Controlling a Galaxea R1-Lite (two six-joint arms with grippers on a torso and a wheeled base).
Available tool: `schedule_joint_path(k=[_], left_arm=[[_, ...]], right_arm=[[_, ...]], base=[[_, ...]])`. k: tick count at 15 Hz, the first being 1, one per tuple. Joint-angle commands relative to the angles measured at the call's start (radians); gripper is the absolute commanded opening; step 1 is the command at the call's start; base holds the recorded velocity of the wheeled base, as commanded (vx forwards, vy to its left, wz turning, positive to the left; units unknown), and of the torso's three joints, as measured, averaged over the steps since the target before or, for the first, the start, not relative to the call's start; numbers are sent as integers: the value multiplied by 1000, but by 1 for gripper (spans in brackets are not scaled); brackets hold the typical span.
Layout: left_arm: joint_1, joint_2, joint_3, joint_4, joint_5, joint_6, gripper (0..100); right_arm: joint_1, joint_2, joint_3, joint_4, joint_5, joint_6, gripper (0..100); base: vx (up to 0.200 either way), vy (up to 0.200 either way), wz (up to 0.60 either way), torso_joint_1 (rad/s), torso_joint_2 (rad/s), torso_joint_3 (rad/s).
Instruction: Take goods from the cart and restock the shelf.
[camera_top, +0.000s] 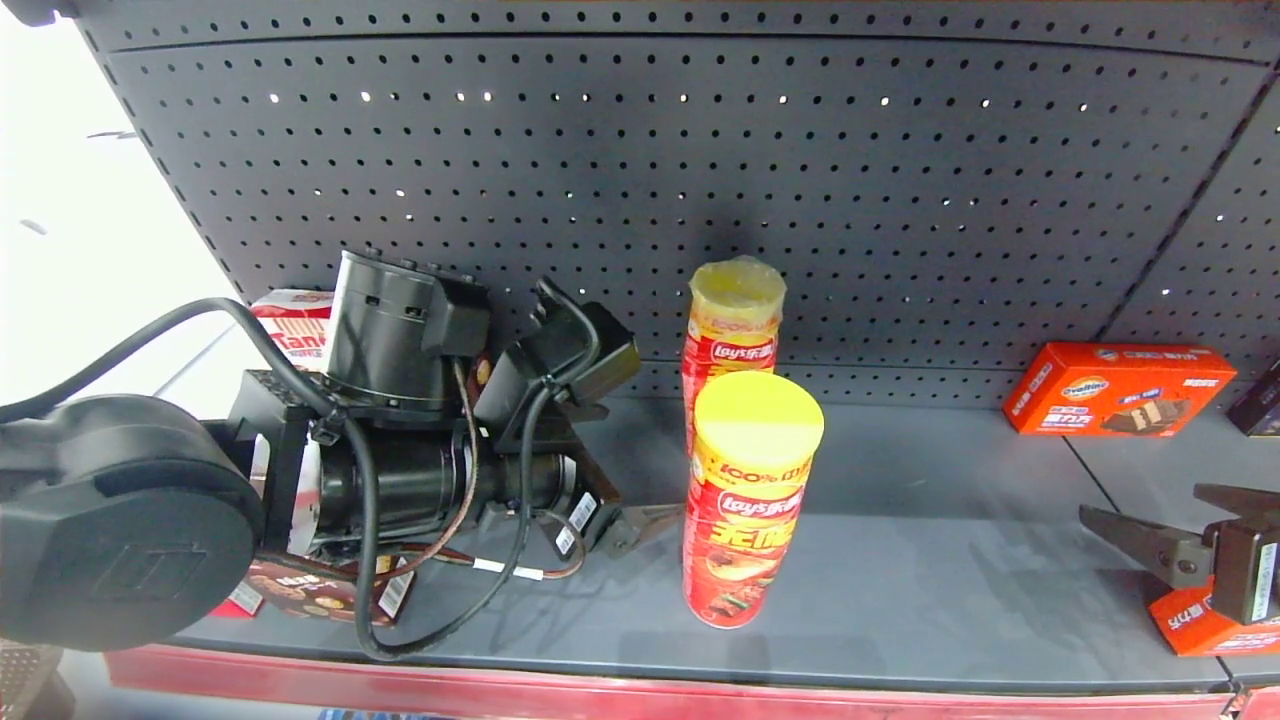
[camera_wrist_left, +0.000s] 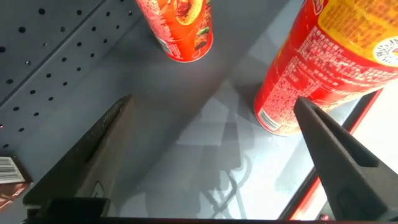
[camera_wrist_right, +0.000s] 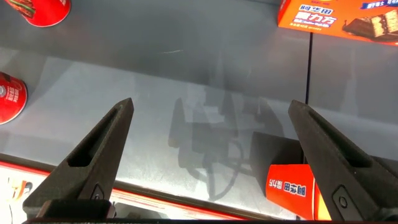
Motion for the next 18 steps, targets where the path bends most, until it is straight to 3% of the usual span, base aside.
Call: schedule_joint_path(k=[1, 10, 14, 18], left_arm=[[0, -1, 0, -1, 0, 0, 100], [15, -2, 6, -2, -3, -9, 100], [78, -202, 34, -1, -7, -83, 100], [152, -430, 126, -1, -9, -88, 100]], right_arm=[[0, 0, 1, 0, 1, 0, 100], [-6, -11, 15, 0, -1, 0, 100], [-29, -66, 15, 0, -1, 0, 100], [-97, -146, 1, 0, -1, 0, 100]], base=[[0, 0, 0, 0, 0, 0], [0, 0, 0, 0, 0, 0], [0, 0, 0, 0, 0, 0], [0, 0, 0, 0, 0, 0]])
